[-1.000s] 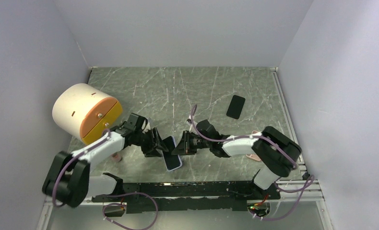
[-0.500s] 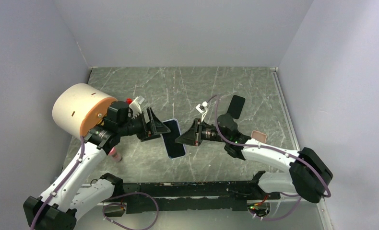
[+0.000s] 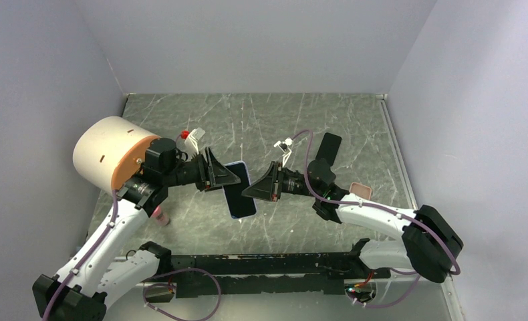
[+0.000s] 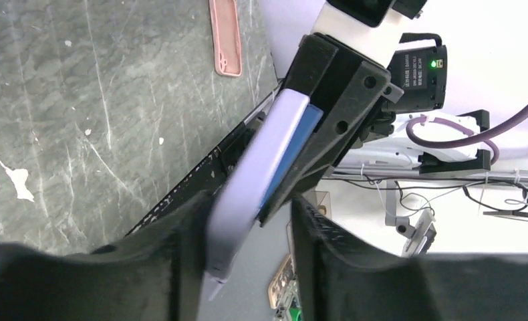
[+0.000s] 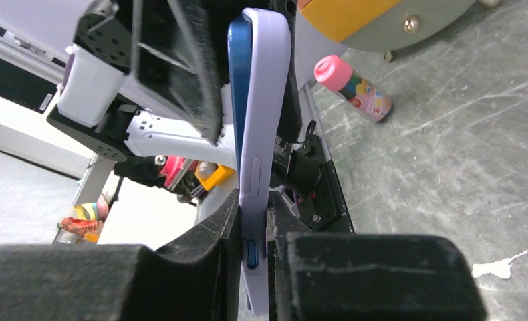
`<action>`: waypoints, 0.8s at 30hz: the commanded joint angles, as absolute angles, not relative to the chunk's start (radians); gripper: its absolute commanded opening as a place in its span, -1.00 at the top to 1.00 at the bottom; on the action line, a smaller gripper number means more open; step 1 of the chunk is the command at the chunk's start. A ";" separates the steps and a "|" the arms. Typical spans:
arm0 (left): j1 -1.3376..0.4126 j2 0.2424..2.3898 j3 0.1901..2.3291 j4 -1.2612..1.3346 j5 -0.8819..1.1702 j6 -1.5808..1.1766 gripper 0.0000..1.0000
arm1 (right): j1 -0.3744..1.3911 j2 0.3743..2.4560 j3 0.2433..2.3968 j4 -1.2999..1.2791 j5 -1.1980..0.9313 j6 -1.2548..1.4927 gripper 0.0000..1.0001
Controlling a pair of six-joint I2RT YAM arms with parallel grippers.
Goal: Put the phone into the phone case
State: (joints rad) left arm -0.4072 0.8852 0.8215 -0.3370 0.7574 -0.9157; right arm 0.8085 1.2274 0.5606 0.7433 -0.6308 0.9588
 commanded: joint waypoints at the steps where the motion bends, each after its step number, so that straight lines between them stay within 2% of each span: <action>1: -0.408 0.869 0.795 -0.186 0.834 -0.975 0.21 | 0.810 1.221 0.581 0.877 -0.648 0.999 1.00; 4: -0.408 0.858 0.744 -0.067 0.836 -1.033 0.57 | 0.810 1.196 0.564 0.860 -0.634 1.002 0.73; 7: -0.408 0.843 0.678 0.106 0.836 -1.115 0.91 | 0.810 1.180 0.546 0.847 -0.646 1.013 0.30; 10: -0.408 0.835 0.648 0.218 0.829 -1.148 0.95 | 0.811 1.175 0.506 0.870 -0.679 1.037 -0.07; 13: -0.408 0.831 0.669 0.196 0.810 -1.092 0.95 | 0.811 1.162 0.459 0.892 -0.698 1.064 -0.21; 19: -0.408 0.823 0.703 0.138 0.786 -0.986 0.95 | 0.811 1.123 0.434 0.839 -0.711 1.071 -0.04; 21: -0.408 0.823 0.696 0.143 0.780 -0.971 0.95 | 0.811 1.116 0.435 0.829 -0.700 1.079 0.13; 24: -0.408 0.833 0.697 0.101 0.780 -0.907 0.95 | 0.808 1.114 0.440 0.807 -0.669 1.106 0.57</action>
State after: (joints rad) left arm -0.4065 0.8478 0.6445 0.0685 0.7876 -1.0069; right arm 0.8078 1.1423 0.4282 0.7925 -0.6891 1.0706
